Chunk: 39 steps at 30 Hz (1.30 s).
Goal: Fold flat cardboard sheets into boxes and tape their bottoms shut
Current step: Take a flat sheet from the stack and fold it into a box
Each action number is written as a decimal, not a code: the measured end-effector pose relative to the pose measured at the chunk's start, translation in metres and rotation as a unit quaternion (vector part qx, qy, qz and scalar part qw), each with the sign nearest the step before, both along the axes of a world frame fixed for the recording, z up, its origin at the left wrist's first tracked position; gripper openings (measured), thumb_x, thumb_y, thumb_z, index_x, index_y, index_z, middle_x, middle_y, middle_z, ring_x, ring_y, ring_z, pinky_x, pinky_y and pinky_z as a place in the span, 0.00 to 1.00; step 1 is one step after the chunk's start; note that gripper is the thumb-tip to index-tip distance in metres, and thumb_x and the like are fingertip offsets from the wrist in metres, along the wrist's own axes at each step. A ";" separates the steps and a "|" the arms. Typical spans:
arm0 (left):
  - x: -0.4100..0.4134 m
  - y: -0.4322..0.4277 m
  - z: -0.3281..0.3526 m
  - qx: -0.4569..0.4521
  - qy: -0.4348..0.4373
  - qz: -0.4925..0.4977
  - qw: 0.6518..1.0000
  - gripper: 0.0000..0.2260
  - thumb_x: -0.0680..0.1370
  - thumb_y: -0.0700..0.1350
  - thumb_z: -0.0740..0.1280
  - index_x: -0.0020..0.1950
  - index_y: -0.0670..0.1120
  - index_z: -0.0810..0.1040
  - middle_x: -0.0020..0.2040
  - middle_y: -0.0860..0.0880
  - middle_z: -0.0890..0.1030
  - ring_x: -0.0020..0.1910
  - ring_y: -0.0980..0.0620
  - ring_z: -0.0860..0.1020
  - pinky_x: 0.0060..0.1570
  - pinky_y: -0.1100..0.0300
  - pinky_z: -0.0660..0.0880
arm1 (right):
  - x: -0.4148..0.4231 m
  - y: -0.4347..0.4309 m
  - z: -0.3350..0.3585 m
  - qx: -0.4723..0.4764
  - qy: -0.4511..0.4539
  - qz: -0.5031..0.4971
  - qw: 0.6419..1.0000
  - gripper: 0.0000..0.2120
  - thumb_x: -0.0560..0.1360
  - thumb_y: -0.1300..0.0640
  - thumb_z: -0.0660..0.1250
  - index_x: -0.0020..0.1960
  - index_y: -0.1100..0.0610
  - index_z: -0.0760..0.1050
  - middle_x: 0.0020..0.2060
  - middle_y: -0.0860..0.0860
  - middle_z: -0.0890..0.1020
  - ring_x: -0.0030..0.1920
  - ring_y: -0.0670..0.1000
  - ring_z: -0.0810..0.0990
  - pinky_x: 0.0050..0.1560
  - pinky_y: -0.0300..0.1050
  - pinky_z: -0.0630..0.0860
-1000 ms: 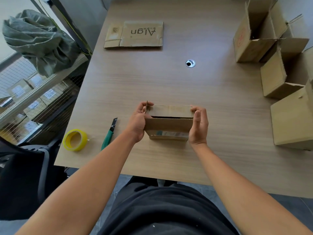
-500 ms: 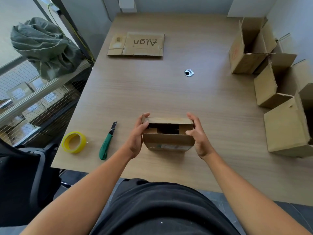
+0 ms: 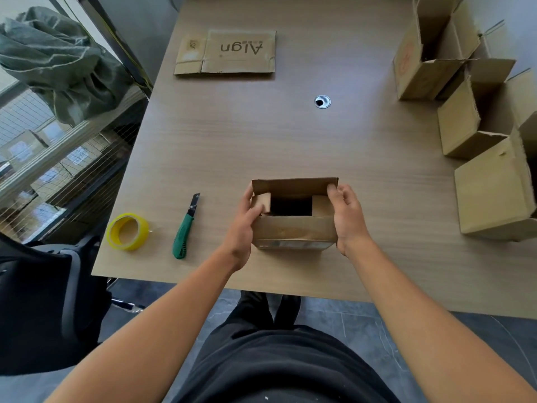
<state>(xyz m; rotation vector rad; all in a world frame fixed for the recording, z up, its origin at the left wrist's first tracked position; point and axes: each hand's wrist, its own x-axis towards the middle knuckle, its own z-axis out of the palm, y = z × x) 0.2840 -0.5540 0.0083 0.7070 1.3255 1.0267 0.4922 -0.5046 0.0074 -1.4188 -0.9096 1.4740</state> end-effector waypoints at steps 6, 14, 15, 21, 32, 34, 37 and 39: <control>0.009 0.013 0.003 0.018 0.016 0.083 0.996 0.21 0.80 0.28 0.58 0.56 0.55 0.78 0.50 0.55 0.82 0.50 0.52 0.79 0.47 0.56 0.79 | -0.001 -0.024 -0.002 0.147 -0.055 0.004 0.988 0.11 0.81 0.58 0.58 0.58 0.56 0.77 0.58 0.57 0.80 0.61 0.47 0.76 0.66 0.40 0.68; -0.005 -0.006 -0.004 0.114 0.118 0.002 0.986 0.14 0.76 0.51 0.61 0.47 0.45 0.81 0.65 0.49 0.77 0.67 0.49 0.73 0.65 0.55 0.70 | -0.011 -0.034 -0.024 0.111 -0.097 -0.009 0.989 0.08 0.79 0.58 0.64 0.57 0.58 0.72 0.57 0.48 0.77 0.59 0.42 0.75 0.64 0.41 0.69; -0.007 -0.008 -0.008 0.127 0.135 -0.002 0.983 0.15 0.77 0.54 0.62 0.51 0.45 0.80 0.65 0.49 0.76 0.68 0.49 0.73 0.67 0.51 0.70 | -0.015 -0.033 -0.023 0.107 -0.101 -0.010 0.989 0.09 0.79 0.57 0.65 0.59 0.55 0.72 0.56 0.46 0.76 0.58 0.43 0.75 0.64 0.44 0.70; -0.020 -0.010 -0.018 -0.051 0.060 -0.023 0.997 0.32 0.76 0.51 0.73 0.74 0.66 0.61 0.74 0.53 0.67 0.67 0.51 0.73 0.60 0.52 0.78 | -0.018 -0.048 -0.037 -0.052 -0.102 0.048 0.992 0.22 0.78 0.40 0.65 0.71 0.40 0.67 0.72 0.50 0.70 0.74 0.49 0.66 0.74 0.55 0.66; -0.035 -0.018 -0.033 -0.077 -0.029 -0.031 0.996 0.34 0.71 0.52 0.73 0.74 0.55 0.62 0.61 0.47 0.80 0.50 0.52 0.83 0.48 0.54 0.80 | -0.027 -0.057 -0.042 -0.033 -0.058 -0.027 0.997 0.16 0.77 0.41 0.66 0.64 0.43 0.76 0.57 0.48 0.78 0.59 0.47 0.76 0.67 0.50 0.73; -0.045 -0.020 -0.040 -0.092 -0.017 -0.049 0.994 0.33 0.72 0.55 0.72 0.75 0.53 0.64 0.62 0.47 0.79 0.52 0.53 0.83 0.49 0.55 0.80 | -0.038 -0.061 -0.044 -0.017 -0.131 -0.008 0.991 0.19 0.81 0.43 0.63 0.70 0.46 0.70 0.62 0.48 0.75 0.62 0.45 0.72 0.65 0.42 0.68; -0.068 -0.020 -0.054 -0.089 0.132 -0.113 0.981 0.35 0.71 0.70 0.69 0.75 0.60 0.66 0.69 0.51 0.75 0.66 0.51 0.76 0.66 0.51 0.74 | -0.058 -0.071 -0.045 0.040 -0.290 0.019 0.956 0.20 0.83 0.47 0.61 0.74 0.49 0.67 0.67 0.47 0.72 0.65 0.41 0.69 0.66 0.42 0.68; -0.076 -0.020 -0.058 -0.085 0.183 -0.149 0.968 0.38 0.72 0.73 0.65 0.78 0.61 0.60 0.74 0.52 0.69 0.72 0.51 0.70 0.73 0.46 0.67 | -0.066 -0.069 -0.048 0.138 -0.427 0.026 0.893 0.19 0.83 0.49 0.60 0.73 0.52 0.70 0.68 0.52 0.74 0.67 0.50 0.72 0.67 0.52 0.72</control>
